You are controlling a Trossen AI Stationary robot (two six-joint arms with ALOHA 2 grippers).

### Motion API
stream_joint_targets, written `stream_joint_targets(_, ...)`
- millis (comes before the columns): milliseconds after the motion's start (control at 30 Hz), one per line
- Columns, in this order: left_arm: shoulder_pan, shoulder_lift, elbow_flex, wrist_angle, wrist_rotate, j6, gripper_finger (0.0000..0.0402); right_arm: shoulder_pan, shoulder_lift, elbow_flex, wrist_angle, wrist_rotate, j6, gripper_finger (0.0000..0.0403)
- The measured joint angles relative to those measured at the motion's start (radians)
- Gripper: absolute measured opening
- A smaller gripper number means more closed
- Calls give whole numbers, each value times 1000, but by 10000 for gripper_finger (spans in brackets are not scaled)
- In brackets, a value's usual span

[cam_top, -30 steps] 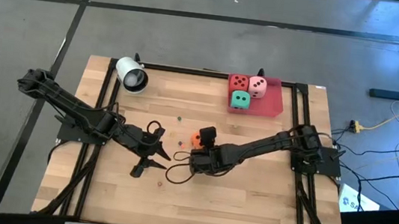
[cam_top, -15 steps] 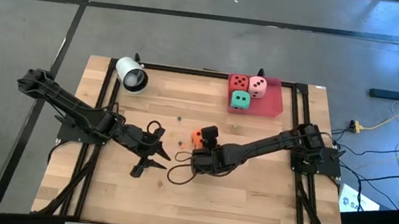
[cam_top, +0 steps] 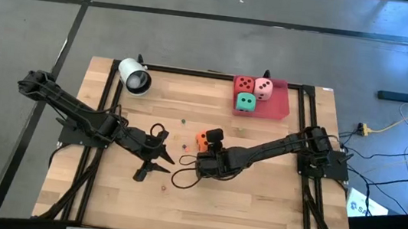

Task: Pick & Place Dice
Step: Put the large orange dice into the red bin

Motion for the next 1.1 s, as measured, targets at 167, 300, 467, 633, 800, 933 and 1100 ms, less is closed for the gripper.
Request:
stream_joint_targets(167,0,0,0,0,0,0,143,0,0,0,-5,-4,5,3)
stream_joint_targets(300,0,0,0,0,0,0,143,2,-5,0,-8,-12,7,0)
stream_joint_targets(467,0,0,0,0,0,0,143,5,-16,1,-16,-17,19,1)
stream_joint_targets(633,0,0,0,0,0,0,143,13,-54,1,-27,3,26,1)
stream_joint_targets(800,0,0,0,0,0,0,143,15,-89,2,-28,13,30,1)
stream_joint_targets(933,0,0,0,0,0,0,143,15,-91,2,-31,11,34,1)
stream_joint_targets(1100,0,0,0,0,0,0,143,15,-96,2,-42,11,82,1)
